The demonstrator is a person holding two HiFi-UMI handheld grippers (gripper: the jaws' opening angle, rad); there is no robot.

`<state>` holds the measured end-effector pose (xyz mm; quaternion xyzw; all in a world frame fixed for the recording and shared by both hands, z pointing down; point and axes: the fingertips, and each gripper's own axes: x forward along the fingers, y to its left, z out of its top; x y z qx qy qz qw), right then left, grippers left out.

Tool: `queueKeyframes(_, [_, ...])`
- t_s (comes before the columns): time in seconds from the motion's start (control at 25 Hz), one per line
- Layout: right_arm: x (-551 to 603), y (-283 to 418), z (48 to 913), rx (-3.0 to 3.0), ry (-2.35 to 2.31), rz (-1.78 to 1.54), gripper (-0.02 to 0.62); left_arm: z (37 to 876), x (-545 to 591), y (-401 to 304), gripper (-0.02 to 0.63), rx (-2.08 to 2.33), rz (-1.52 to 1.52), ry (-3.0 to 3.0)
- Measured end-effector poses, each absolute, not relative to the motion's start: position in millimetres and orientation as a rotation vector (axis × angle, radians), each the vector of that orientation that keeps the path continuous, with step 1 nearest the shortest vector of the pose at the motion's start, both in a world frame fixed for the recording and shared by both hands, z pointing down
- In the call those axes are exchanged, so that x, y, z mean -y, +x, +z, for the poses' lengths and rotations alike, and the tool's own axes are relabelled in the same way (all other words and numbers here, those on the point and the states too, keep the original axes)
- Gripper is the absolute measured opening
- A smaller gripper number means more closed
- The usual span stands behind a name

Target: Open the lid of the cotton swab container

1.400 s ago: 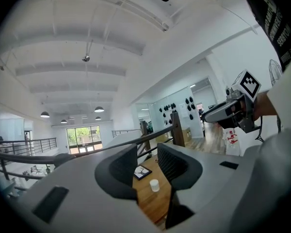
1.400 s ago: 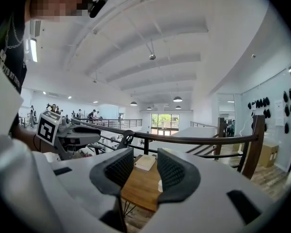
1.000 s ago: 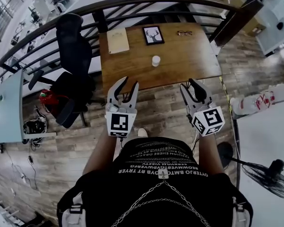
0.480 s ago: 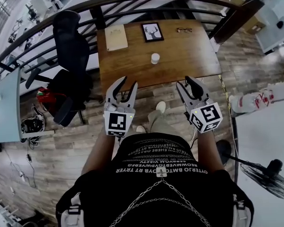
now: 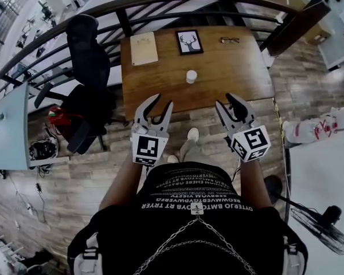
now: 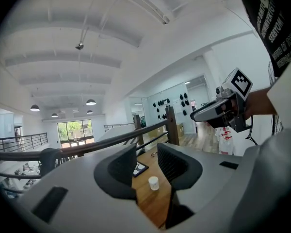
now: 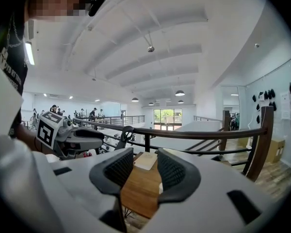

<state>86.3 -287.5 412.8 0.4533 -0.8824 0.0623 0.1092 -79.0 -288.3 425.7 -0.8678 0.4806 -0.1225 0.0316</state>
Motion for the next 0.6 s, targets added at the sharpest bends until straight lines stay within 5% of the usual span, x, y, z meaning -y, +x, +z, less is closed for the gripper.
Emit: queueKeyframes(0.6, [370,110,442,2.587,1.254,0.238,0.144,486,362,-51,0.147,-1.550,-0.421,-2.703])
